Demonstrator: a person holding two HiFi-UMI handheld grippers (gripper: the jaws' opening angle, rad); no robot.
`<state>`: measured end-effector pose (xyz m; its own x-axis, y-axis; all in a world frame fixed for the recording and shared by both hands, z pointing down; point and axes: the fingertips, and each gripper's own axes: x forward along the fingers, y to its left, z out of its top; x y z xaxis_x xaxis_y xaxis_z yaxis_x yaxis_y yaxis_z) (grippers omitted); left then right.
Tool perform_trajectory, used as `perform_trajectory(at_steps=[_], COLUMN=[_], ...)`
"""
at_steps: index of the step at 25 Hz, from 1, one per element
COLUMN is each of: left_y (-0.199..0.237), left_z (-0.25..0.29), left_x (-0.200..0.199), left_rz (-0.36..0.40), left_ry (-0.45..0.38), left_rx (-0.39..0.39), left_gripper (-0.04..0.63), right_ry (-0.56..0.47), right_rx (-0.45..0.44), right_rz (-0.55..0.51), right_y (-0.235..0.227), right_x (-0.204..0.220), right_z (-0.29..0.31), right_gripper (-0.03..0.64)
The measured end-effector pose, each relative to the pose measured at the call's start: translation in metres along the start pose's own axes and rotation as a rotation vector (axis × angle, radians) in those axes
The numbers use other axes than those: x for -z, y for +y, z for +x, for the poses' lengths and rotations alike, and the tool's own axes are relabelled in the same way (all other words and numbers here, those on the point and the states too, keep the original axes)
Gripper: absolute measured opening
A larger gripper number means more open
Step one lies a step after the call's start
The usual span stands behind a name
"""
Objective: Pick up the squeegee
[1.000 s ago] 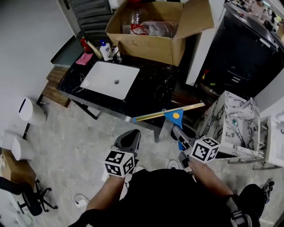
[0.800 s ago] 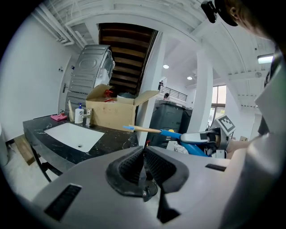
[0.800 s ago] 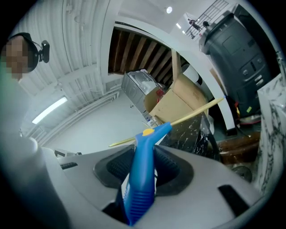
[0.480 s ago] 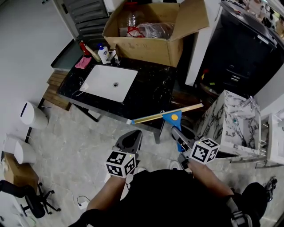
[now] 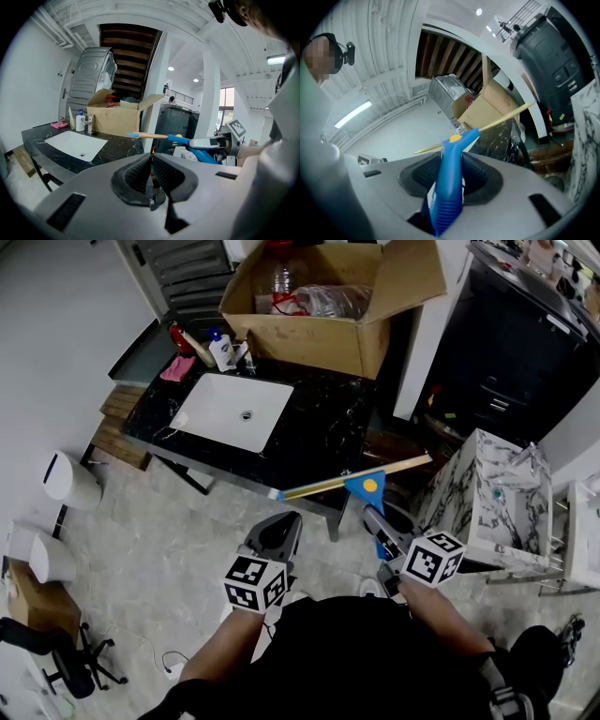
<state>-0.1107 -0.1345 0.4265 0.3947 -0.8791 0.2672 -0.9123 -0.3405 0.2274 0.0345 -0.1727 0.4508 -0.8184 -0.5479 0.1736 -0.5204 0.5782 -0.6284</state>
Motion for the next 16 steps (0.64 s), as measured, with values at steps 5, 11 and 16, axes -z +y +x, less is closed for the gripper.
perform_trajectory(at_steps=[5,11,16], left_y=[0.001,0.0039,0.0066], left_z=[-0.0004,-0.0002,0.0001], left_x=[-0.0028,-0.0036,-0.0041], left_rz=[0.001,0.0,0.006], left_ry=[-0.003,-0.004,-0.005], left_rx=[0.008,0.011,0.012], left_gripper=[0.031,0.031,0.031], right_ry=[-0.008,0.007,-0.013], right_rx=[-0.004,0.009,0.001], right_rz=[0.011,0.001,0.002], right_y=[-0.0001,0.0015,0.0009], right_x=[-0.002,-0.0018,-0.0007], right_z=[0.0036,0.0039,0.0067], right_gripper=[0.147,0.147,0.147])
